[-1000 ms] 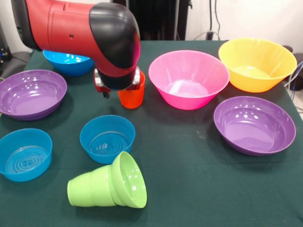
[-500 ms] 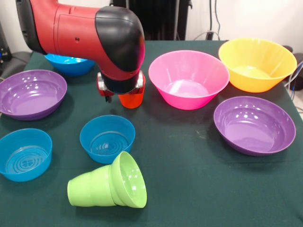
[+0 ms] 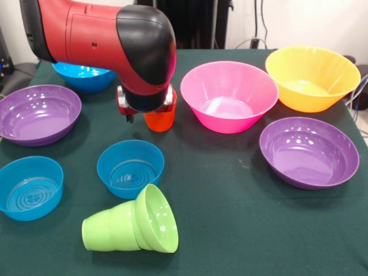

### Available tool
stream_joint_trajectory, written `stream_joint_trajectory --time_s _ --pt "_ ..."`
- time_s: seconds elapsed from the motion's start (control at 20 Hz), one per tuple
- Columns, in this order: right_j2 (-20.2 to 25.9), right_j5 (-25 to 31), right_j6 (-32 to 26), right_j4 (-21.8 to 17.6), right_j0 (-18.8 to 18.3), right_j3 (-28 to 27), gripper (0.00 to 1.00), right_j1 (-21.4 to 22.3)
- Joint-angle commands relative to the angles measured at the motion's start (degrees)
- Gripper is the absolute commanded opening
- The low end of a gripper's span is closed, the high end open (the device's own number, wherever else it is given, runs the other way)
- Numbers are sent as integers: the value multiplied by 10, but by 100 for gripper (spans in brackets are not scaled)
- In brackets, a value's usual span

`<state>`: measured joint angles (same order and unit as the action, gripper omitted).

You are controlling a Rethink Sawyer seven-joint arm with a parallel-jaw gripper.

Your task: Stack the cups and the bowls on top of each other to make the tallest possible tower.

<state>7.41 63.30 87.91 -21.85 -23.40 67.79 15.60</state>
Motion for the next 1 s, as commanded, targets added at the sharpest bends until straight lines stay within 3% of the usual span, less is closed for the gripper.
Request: stream_joint_trajectory --time_s 0.05,0.45,0.8,1.0 --pt "11 15 -24 -22 16 38 100 23" --pt "10 82 -38 -2 17 64 100 73" --pt "35 118 -31 23 9 41 100 60" --pt "54 111 -20 51 4 39 100 64"
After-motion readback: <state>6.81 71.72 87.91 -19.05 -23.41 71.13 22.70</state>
